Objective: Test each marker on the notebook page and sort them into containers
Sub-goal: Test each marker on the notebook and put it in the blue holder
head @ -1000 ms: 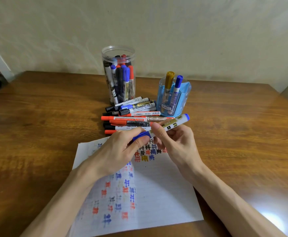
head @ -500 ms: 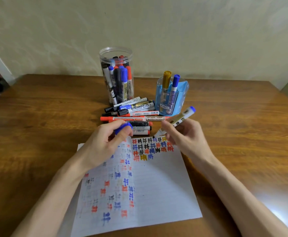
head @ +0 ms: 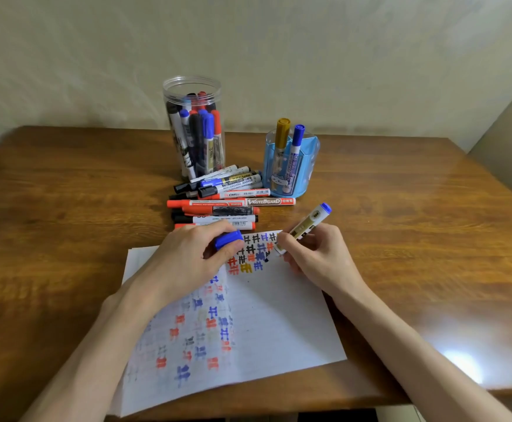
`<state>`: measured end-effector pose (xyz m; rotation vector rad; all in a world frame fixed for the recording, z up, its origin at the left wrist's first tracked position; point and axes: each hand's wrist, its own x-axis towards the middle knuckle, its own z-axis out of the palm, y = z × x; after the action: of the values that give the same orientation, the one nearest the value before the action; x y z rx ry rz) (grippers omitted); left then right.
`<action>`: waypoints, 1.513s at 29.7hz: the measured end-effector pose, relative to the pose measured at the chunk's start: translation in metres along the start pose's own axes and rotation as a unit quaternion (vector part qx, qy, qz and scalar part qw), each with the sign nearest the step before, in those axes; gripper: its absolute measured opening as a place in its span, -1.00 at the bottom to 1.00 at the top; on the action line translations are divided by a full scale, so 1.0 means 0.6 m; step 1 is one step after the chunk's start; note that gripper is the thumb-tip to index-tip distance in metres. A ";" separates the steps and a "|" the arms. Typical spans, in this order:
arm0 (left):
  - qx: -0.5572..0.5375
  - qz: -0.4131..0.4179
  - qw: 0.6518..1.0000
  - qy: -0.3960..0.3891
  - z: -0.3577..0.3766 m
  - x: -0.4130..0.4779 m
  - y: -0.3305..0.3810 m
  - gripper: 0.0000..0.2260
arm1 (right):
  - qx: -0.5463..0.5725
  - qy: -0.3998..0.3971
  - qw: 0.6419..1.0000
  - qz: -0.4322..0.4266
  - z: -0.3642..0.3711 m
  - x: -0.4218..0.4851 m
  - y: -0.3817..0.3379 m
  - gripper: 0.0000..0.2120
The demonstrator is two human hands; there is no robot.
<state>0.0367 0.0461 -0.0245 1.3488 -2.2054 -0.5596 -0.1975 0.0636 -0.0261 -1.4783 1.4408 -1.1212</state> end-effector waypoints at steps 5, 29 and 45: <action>0.011 0.011 1.000 0.006 0.003 -0.001 -0.004 -0.76 | -0.026 0.051 0.996 -0.068 0.008 -0.007 0.015 -0.84; 0.013 0.011 1.000 0.010 0.007 -0.004 -0.009 -0.69 | -0.084 0.065 0.989 -0.100 0.011 -0.004 0.028 -0.84; 0.017 0.009 1.000 0.008 0.007 -0.004 -0.008 -0.68 | -0.079 0.052 0.990 -0.108 0.011 -0.005 0.029 -0.81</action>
<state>0.0386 0.0462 -0.0311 1.3444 -2.2208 -0.5064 -0.1970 0.0652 -0.0450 -1.7429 1.4974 -1.2547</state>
